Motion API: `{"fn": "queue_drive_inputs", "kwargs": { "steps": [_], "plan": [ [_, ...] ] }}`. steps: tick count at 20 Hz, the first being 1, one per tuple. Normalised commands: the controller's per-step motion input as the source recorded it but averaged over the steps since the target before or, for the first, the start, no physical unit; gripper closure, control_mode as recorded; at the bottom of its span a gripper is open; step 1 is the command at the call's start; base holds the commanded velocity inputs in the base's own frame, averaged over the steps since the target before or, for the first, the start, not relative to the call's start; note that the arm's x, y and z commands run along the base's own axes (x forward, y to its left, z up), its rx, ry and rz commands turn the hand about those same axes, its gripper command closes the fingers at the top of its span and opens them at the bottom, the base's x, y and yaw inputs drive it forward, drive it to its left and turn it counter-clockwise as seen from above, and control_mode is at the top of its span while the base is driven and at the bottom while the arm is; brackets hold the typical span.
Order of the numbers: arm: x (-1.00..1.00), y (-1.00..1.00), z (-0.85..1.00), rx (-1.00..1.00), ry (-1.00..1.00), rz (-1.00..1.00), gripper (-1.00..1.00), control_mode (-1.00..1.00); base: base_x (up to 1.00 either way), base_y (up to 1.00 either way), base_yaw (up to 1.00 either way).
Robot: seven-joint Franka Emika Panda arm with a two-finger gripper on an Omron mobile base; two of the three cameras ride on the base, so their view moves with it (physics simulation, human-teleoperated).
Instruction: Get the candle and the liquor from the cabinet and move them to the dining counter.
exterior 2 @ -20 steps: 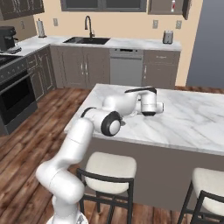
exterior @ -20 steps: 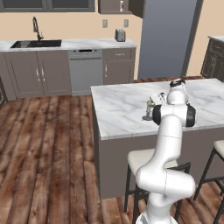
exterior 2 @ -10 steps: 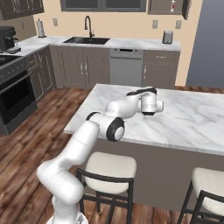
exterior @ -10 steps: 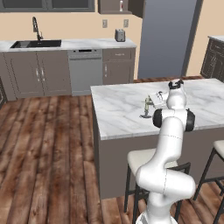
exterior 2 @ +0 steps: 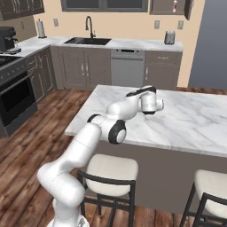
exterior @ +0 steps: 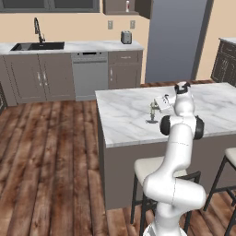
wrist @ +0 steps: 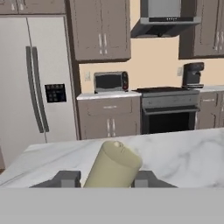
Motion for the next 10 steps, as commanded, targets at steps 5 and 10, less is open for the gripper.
{"fn": "queue_drive_inputs", "kwargs": {
  "steps": [5,10],
  "plan": [
    [0.0,0.33,0.0,-0.12,-0.14,0.0,1.0,-1.0,0.0,0.0,0.0],
    [0.0,0.23,-0.14,-0.08,-0.14,-0.01,1.0,-1.0,0.0,0.0,0.0]
  ]
}}
